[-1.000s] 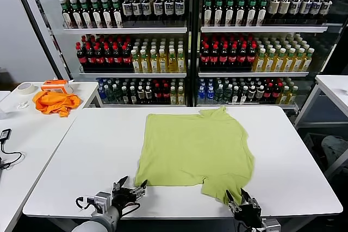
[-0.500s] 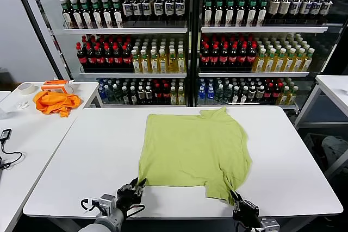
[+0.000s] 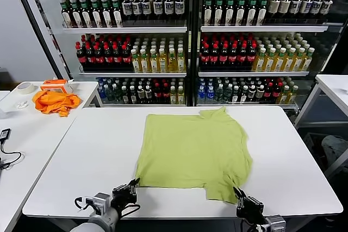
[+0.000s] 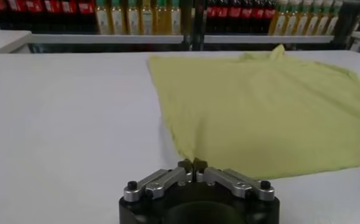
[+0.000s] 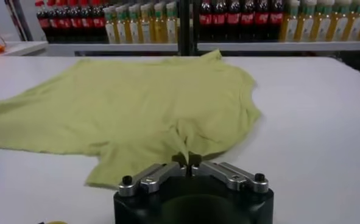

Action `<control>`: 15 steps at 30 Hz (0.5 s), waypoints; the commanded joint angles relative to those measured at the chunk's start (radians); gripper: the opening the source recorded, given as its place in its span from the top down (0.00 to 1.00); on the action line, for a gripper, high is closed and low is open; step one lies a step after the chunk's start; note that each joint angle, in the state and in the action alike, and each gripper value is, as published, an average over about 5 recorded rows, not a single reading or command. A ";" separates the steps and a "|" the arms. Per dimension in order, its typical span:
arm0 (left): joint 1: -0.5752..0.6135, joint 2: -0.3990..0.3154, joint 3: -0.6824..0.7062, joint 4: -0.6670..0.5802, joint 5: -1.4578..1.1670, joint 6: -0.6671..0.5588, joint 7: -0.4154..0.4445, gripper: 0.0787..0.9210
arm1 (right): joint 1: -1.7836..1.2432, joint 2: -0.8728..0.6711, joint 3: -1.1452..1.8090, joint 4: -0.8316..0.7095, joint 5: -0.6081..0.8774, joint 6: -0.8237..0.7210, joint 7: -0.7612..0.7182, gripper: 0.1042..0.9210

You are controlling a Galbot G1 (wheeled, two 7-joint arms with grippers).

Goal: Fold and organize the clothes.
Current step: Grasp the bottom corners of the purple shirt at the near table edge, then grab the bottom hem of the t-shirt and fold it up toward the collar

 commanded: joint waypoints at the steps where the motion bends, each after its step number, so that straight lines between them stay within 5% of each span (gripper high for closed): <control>1: 0.131 0.045 -0.085 -0.122 -0.040 -0.005 -0.004 0.99 | -0.172 -0.015 0.022 0.141 -0.034 -0.057 0.003 0.98; 9: 0.241 0.036 -0.126 -0.201 -0.050 -0.001 -0.022 0.99 | -0.121 -0.027 0.026 0.168 -0.012 -0.069 0.006 0.98; 15: 0.157 0.031 -0.114 -0.175 -0.064 -0.092 0.006 0.99 | 0.063 -0.044 0.026 0.105 0.050 -0.122 0.016 0.98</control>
